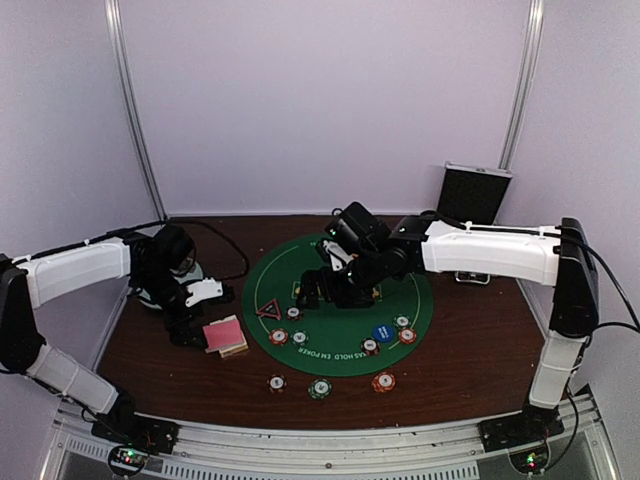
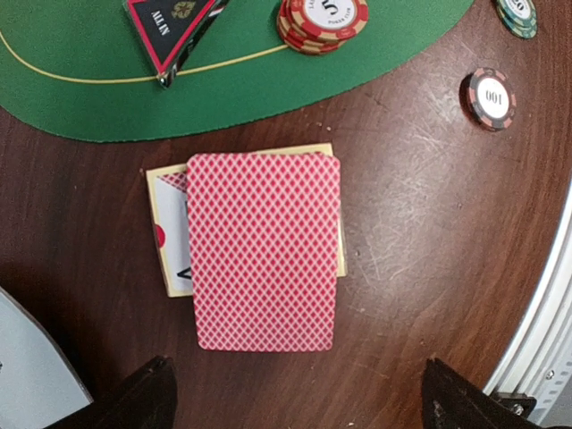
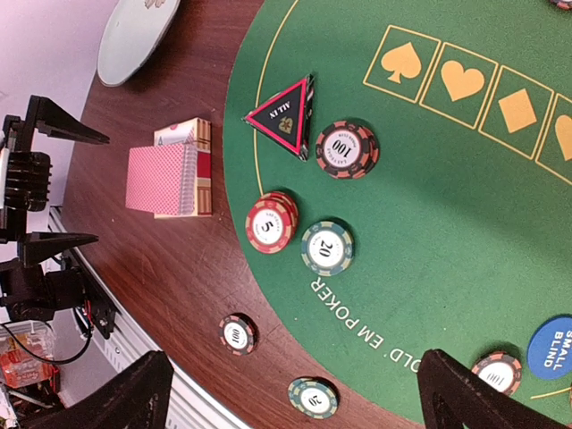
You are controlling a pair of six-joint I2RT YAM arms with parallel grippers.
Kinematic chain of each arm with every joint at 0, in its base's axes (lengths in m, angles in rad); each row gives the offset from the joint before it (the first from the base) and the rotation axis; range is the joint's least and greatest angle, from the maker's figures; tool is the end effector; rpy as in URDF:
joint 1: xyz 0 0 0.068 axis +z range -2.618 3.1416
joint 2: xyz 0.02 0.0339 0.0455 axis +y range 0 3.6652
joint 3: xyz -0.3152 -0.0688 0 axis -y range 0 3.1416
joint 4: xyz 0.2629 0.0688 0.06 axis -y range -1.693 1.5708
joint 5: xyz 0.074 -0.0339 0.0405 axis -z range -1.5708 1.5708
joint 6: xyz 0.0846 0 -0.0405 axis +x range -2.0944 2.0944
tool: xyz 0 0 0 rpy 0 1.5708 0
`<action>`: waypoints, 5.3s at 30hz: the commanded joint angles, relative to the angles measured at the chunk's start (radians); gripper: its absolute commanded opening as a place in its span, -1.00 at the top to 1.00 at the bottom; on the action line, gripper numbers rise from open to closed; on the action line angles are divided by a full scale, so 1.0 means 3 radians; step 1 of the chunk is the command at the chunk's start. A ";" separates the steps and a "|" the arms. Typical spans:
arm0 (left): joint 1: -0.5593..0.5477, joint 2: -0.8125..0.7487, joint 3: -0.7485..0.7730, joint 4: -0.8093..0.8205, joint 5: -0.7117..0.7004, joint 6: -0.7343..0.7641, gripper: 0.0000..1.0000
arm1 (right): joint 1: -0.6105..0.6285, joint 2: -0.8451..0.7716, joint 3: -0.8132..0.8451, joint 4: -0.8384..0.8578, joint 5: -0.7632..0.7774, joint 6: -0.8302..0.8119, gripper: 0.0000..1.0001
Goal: Distribute texas hold em gaming equipment
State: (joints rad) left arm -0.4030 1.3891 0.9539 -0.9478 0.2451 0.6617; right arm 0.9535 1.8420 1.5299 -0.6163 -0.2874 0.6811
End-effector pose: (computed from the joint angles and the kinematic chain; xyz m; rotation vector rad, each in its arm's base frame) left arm 0.2273 -0.1192 0.2138 1.5048 2.4880 -0.3198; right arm 0.2502 0.3939 0.2693 -0.5050 2.7090 0.9404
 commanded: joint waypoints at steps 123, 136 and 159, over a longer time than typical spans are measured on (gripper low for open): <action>-0.0114 0.0708 -0.0433 0.0975 -0.0325 0.0220 -0.38 | 0.0007 -0.0331 -0.0442 0.0216 -0.0099 0.0176 -0.76; -0.0114 0.0653 -0.0485 0.1024 -0.0371 0.0282 0.34 | 0.0007 -0.0277 -0.0441 0.0301 -0.0206 0.0228 -0.68; -0.0114 0.0434 -0.0132 0.0646 -0.0159 0.0221 1.00 | 0.0007 -0.0287 -0.0544 0.0475 -0.0275 0.0343 -0.64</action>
State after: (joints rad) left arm -0.4339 1.5574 0.8700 -0.7189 0.1543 0.7269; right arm 0.9535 1.7763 1.3823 -0.5056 -0.3607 0.7673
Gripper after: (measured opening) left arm 0.678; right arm 0.820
